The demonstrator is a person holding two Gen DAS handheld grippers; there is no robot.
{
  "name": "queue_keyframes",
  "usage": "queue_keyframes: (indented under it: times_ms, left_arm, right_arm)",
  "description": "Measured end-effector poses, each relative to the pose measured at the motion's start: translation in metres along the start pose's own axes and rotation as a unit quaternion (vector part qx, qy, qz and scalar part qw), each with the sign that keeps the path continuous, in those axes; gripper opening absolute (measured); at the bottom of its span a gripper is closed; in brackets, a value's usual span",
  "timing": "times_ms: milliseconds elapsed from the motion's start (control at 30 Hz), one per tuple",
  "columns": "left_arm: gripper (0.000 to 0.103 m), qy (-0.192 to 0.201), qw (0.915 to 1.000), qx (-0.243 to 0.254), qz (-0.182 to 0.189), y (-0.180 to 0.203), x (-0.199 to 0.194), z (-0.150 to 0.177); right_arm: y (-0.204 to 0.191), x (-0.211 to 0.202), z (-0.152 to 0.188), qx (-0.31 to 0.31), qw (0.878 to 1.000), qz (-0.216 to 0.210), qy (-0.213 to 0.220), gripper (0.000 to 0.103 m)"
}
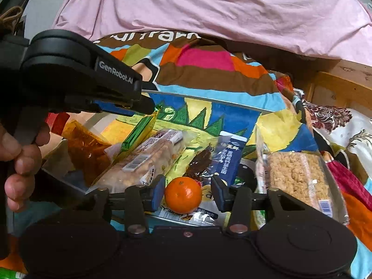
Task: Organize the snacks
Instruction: 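Carry the orange and green snack over the metal tray and open both grippers, then withdraw both grippers from the tray back over the remaining snacks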
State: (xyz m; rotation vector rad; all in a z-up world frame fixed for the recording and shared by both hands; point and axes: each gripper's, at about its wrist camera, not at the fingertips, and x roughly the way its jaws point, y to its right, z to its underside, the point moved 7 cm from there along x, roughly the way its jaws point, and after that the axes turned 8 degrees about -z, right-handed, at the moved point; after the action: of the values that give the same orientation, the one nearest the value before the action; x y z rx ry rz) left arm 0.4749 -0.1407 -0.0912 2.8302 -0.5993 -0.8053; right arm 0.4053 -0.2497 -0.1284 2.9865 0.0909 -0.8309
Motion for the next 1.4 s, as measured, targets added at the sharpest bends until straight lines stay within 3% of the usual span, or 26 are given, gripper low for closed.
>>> queue_keyframes:
  times_ms: [167, 300, 400, 500, 600, 900, 1033, 1400]
  left_arm:
    - [0.048, 0.009, 0.9996, -0.018, 0.018, 0.004, -0.013, -0.007]
    - [0.069, 0.028, 0.9993, -0.022, 0.008, 0.005, -0.032, -0.016]
    - [0.082, 0.040, 0.9987, -0.032, 0.000, 0.005, -0.048, -0.025]
    - [0.089, 0.055, 0.9977, -0.038, -0.012, 0.004, -0.068, -0.035]
    - [0.098, 0.068, 0.9965, -0.042, -0.025, 0.003, -0.089, -0.043]
    - [0.102, 0.103, 0.9914, -0.024, -0.076, 0.012, -0.168, -0.056]
    - [0.102, 0.133, 0.9842, -0.029, -0.113, 0.015, -0.207, -0.049]
    - [0.102, 0.145, 0.9765, -0.004, -0.159, 0.020, -0.289, 0.009]
  right_arm:
    - [0.008, -0.019, -0.010, 0.023, 1.000, 0.005, 0.018, 0.059]
    - [0.019, -0.045, -0.024, 0.047, 0.998, 0.018, 0.045, 0.074]
    - [0.027, -0.066, -0.035, 0.062, 0.996, 0.024, 0.067, 0.075]
    - [0.032, -0.092, -0.046, 0.069, 0.993, 0.028, 0.094, 0.091]
    - [0.033, -0.118, -0.052, 0.072, 0.990, 0.026, 0.120, 0.095]
    - [0.021, -0.198, -0.053, 0.055, 0.984, 0.022, 0.171, 0.102]
    - [0.021, -0.230, -0.046, 0.062, 0.981, 0.017, 0.183, 0.102]
    - [0.019, -0.306, -0.014, 0.067, 0.981, 0.009, 0.183, 0.102]
